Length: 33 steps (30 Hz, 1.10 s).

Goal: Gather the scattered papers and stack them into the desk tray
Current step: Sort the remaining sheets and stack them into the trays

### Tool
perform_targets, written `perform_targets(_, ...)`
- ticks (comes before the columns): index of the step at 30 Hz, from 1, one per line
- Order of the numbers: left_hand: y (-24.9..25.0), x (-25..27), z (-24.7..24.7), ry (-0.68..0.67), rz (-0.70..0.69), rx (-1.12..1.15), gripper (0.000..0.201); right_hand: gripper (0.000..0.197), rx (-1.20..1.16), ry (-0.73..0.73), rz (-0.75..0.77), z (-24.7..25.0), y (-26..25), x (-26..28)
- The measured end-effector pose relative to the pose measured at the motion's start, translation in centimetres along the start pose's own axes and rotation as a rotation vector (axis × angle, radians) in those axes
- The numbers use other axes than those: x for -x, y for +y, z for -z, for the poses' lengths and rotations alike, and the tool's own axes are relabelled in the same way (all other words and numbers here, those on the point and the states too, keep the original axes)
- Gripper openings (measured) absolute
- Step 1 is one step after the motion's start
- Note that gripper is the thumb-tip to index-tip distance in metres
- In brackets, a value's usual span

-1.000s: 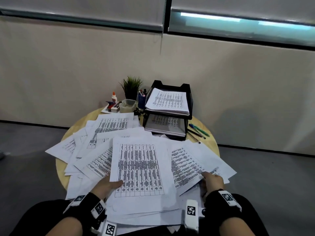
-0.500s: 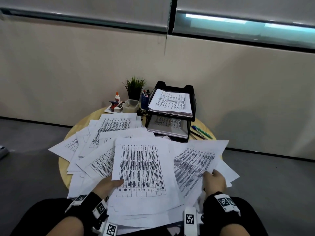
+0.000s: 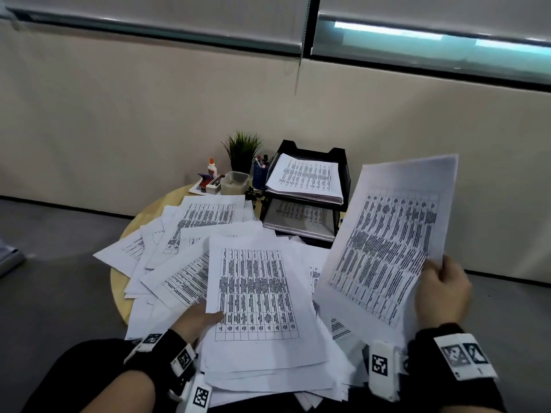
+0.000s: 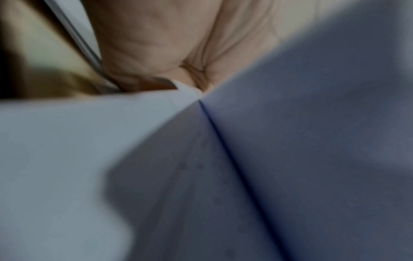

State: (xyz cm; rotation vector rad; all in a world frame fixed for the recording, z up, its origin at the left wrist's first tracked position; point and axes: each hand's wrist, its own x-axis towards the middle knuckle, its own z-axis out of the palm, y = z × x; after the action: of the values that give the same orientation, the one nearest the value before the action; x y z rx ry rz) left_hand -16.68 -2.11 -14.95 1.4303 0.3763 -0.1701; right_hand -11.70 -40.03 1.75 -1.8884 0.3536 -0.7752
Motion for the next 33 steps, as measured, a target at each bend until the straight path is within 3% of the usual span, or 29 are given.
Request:
perform_targets(3, 0.7, 0.8, -0.3, 0.003, 0.025, -0.017, 0.048, 0.024, -0.136, 0.021, 0.031, 0.0, -1.7, -0.5)
perform_targets(5, 0.8, 0.9, -0.3, 0.006, 0.03, -0.036, 0.046, 0.024, -0.247, -0.007, 0.041, -0.3, -2.7, -0.5)
perform_targets(8, 0.7, 0.7, -0.3, 0.059, 0.05, -0.085, 0.045, 0.02, -0.289, -0.168, 0.028, -1.7, -2.8, 0.2)
perform_targets(11, 1.4, 1.0, -0.8, 0.122, 0.063, -0.125, 0.017, 0.02, -0.251, -0.358, -0.039, -3.9, -0.8, 2.0)
perform_targets(16, 0.9, 0.6, -0.5, 0.094, 0.021, -0.17, 0.05, 0.017, -0.078, -0.596, -0.187, -6.9, 3.7, 6.0)
perform_targets(20, 2.3, 1.7, -1.7, 0.098, 0.072, -0.057, 0.015, 0.018, -0.005, -0.66, -0.355, -8.5, 6.0, 7.2)
perform_targets(25, 1.9, 1.0, -1.1, 0.111, 0.126, -0.008, 0.041, 0.053, 0.224, -0.774, -0.365, -8.5, 5.6, 7.0)
perform_targets(28, 2.1, 0.8, -1.3, 0.139, 0.174, -0.026, 0.02, 0.047, 0.257, -0.857, -0.337, -8.7, 5.8, 7.7)
perform_targets(30, 2.4, 1.2, -1.9, 0.104, 0.184, 0.046, 0.027, 0.059, 0.235, -0.918, -0.348, -8.8, 5.5, 8.0)
perform_targets(33, 2.8, 2.1, -2.6, -0.007, 0.182, 0.057, 0.028, 0.067, 0.015, -1.027, -0.458, -8.9, 5.0, 8.5)
